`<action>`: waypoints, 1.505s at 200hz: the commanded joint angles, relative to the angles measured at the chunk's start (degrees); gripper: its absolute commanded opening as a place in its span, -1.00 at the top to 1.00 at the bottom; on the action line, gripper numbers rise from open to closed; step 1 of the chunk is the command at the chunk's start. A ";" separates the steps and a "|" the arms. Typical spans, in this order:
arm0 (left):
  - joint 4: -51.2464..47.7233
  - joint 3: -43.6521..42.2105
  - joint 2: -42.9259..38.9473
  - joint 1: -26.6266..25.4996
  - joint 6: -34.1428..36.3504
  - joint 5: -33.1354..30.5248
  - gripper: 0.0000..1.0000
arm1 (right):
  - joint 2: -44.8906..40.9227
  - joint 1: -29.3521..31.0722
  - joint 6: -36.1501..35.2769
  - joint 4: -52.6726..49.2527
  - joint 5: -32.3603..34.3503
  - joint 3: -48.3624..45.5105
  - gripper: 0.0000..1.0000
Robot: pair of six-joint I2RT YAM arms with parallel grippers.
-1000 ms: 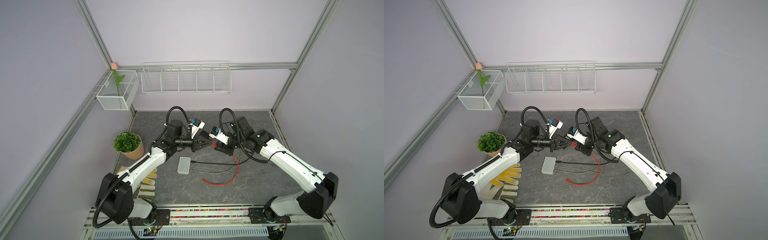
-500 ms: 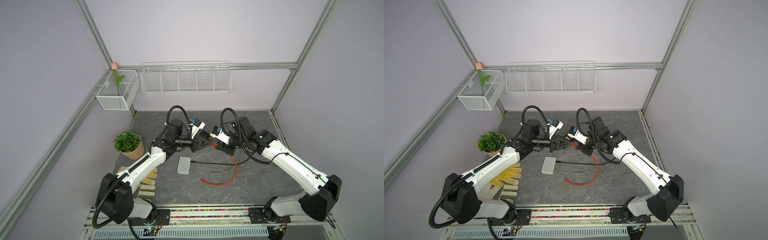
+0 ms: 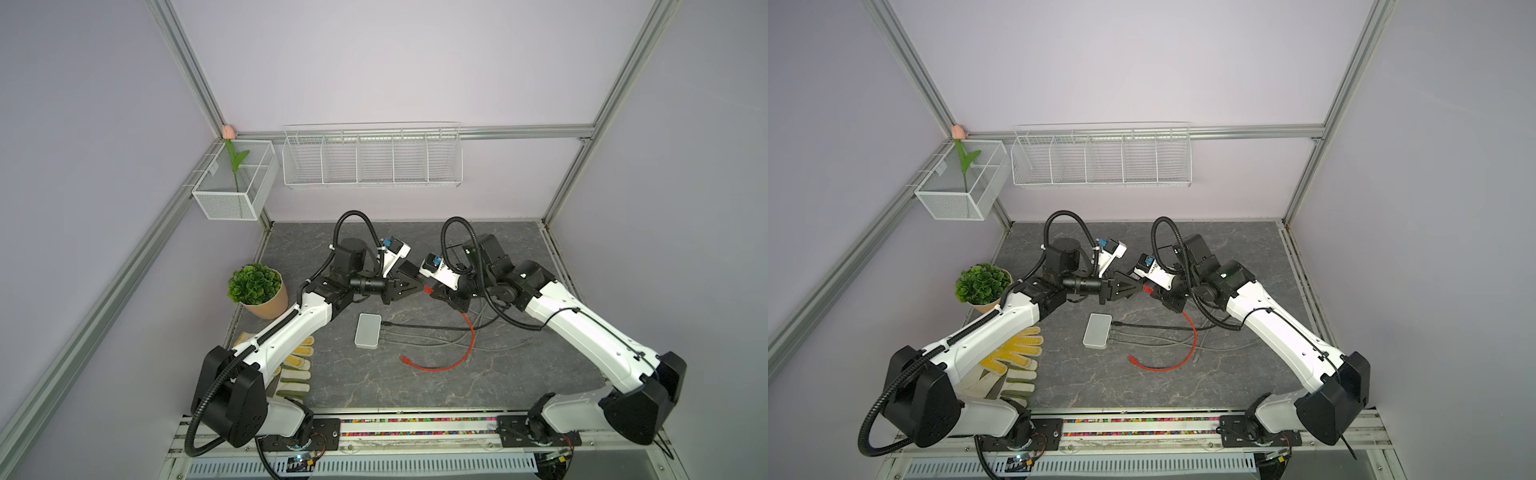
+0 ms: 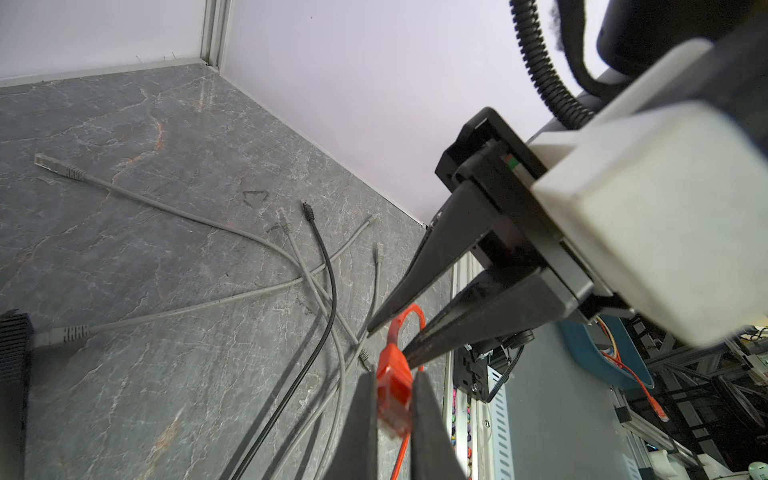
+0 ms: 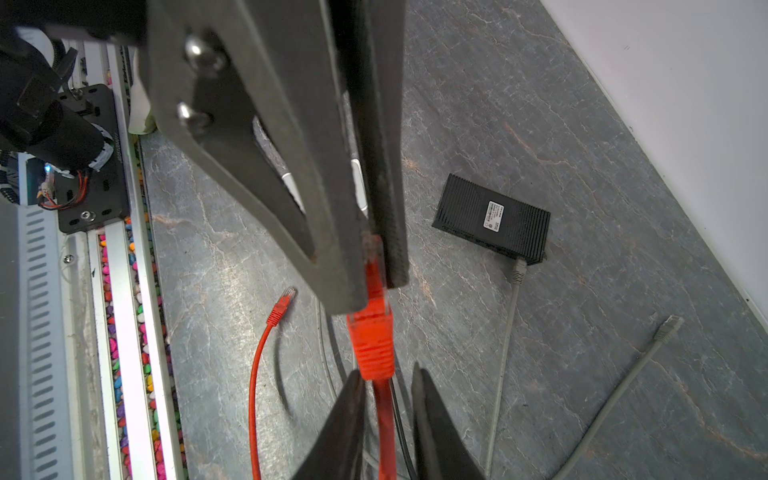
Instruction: Insert the plug into the switch port
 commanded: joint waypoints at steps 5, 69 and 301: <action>-0.41 2.18 0.39 0.19 1.39 1.59 1.00 | 0.01 0.43 -0.20 -0.42 0.48 0.36 0.42; -0.67 2.51 0.04 0.21 1.55 1.88 1.00 | 0.32 0.37 -0.11 -0.57 0.52 0.52 0.50; -8.31 13.24 27.30 13.71 -6.86 -37.16 -0.01 | 34.88 1.20 3.99 -3.23 21.81 14.32 0.87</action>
